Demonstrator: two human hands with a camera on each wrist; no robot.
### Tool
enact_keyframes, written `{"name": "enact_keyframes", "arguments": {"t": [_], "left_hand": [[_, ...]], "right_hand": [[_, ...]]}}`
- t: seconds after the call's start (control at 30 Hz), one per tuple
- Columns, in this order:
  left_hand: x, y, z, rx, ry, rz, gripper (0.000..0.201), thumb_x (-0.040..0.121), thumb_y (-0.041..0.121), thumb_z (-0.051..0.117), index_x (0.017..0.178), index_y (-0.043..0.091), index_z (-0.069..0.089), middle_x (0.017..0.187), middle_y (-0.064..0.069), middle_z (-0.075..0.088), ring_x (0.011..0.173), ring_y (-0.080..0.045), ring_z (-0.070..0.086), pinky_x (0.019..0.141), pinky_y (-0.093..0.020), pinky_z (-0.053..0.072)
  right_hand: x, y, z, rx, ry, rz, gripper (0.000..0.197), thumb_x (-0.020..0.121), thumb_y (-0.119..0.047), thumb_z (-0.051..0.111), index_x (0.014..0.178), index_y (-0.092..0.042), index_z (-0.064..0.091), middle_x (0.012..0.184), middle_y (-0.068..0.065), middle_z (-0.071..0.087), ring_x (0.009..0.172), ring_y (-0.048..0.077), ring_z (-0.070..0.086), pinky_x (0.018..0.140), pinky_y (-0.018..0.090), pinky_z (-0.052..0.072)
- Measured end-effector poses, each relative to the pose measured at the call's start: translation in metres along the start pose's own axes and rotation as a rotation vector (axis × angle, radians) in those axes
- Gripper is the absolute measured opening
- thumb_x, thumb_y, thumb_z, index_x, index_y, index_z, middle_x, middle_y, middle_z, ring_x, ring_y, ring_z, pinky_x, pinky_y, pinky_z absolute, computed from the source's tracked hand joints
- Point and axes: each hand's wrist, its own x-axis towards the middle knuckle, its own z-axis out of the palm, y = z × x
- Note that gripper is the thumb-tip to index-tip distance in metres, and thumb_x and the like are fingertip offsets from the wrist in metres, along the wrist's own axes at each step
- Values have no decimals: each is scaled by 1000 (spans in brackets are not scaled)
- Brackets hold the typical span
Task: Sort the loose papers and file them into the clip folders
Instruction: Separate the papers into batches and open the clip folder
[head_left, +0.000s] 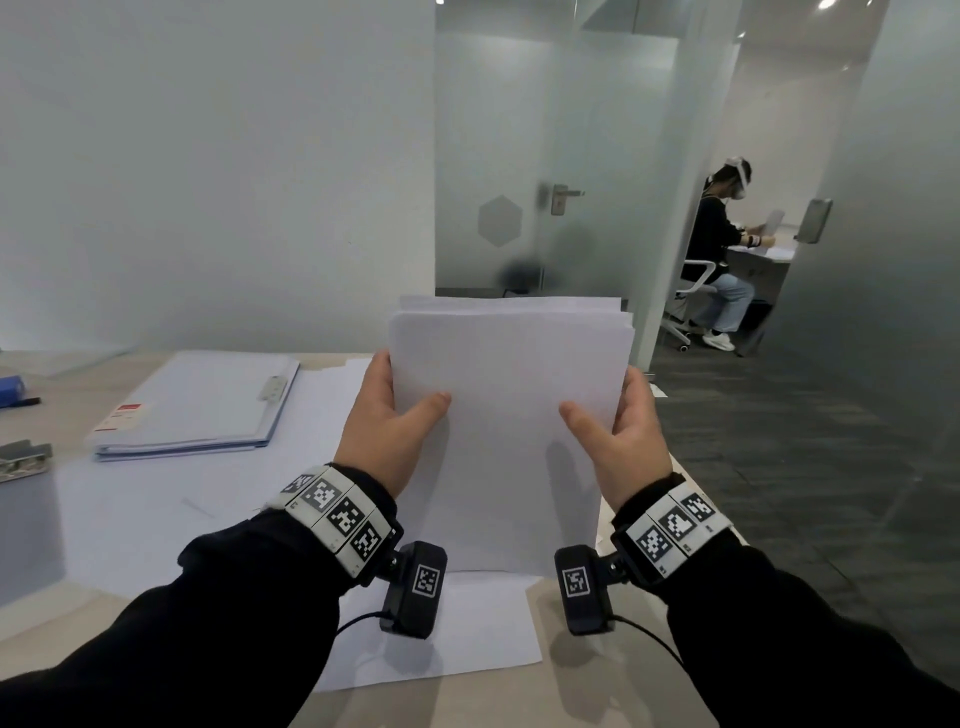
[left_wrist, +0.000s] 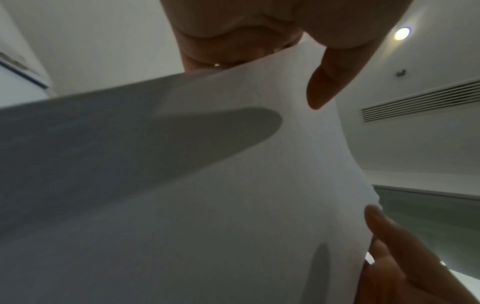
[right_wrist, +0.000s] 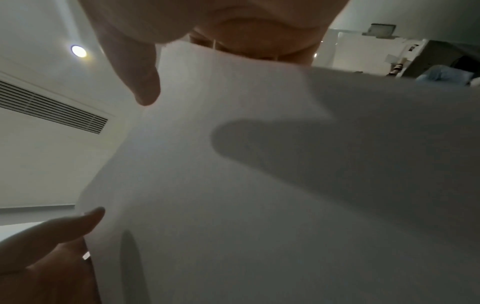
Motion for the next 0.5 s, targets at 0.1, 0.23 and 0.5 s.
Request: {"name": "enact_keyframes", "arguments": {"t": [0.1,0.23,0.5], "left_hand": [[1,9,3,40,-8,39,47,80,28,65,125,35,52,114,14,68,107,-8,65,97,-45,53],[1,13,2,47,-16,54,50,81,29,65,128,38,49,114,14,68,106,-6,65,96,-40,53],[-12,-18,1,-7,11,-111,23,92,17,65,113,26,64,104,8,74,97,-11,70,86,-35,55]], "right_hand": [[6,-7,1,-57,52,-67,65,79,-26,73,136,-30,40,116,-12,63,105,7,64,96,40,53],[10,-11,0,-98,57,-69,80,77,-35,71,143,-47,29,127,-24,53,111,-4,58,101,30,48],[-9,12,-8,63,2,149,27,85,-13,72,111,-19,64,99,-1,75,91,14,72,75,26,53]]}}
